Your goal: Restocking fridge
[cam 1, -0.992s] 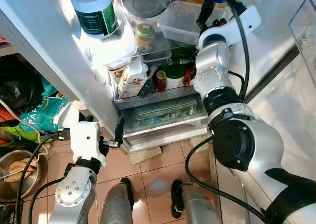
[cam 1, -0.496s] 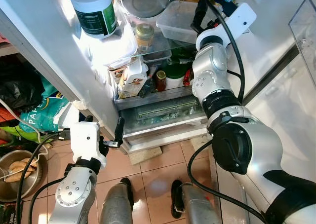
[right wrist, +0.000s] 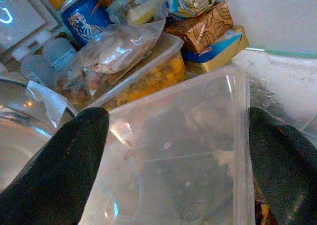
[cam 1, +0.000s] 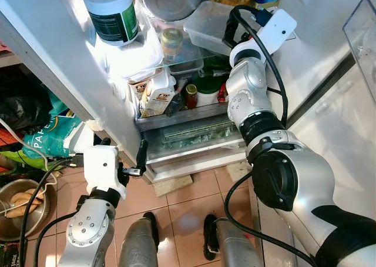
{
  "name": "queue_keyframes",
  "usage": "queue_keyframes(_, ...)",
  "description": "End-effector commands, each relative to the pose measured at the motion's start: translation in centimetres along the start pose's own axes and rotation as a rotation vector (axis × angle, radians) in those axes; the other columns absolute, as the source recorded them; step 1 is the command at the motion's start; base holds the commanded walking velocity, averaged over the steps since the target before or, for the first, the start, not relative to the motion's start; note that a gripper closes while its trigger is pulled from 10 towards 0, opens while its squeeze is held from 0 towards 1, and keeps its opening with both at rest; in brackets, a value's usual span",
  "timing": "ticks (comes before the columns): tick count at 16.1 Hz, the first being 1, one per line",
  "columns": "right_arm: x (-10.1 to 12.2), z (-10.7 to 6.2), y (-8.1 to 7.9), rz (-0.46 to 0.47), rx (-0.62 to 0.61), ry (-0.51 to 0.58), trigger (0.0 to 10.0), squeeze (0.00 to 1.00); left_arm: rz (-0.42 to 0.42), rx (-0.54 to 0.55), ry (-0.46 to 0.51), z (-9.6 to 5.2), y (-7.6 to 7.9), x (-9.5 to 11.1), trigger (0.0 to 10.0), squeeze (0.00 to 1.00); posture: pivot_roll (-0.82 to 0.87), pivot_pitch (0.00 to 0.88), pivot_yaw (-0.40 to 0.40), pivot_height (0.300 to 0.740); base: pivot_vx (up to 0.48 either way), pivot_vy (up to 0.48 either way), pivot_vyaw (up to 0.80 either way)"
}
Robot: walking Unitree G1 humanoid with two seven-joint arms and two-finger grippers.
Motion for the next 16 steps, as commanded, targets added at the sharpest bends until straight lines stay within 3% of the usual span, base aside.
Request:
queue_keyframes(1,-1.1,-0.4,-0.6,-0.02,0.028,-0.043,10.0,0.0,0.007,0.025,-0.025,-0.3,-0.6,-0.5,10.0,0.0,0.27,0.277,0.019,0.74,0.0,0.0,0.0)
queue_keyframes(6,-2.6,-0.8,-0.9,-0.032,0.053,-0.116,10.0,0.0,0.007,0.025,-0.026,-0.3,-0.5,-0.5,10.0,0.0,0.27,0.277,0.019,0.74,0.0,0.0,0.0)
queue_keyframes(16,-2.6,-0.9,-0.7,-0.097,0.065,-0.102,10.0,0.0,0.01,0.024,-0.023,-0.2,-0.6,-0.5,10.0,0.0,0.27,0.268,0.02,0.74,0.0,0.0,0.0)
Point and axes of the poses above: a point about 5 cm out from each wrist's last joint towards the gripper, its own z axis pointing out of the wrist towards the gripper, its own x axis along the axis of the wrist's last joint, y = z × x, the point moved 3 cm from there along z, pointing out of the wrist towards the gripper, and after that the axes turned 4 degrees about -z, right-handed, at the moved point
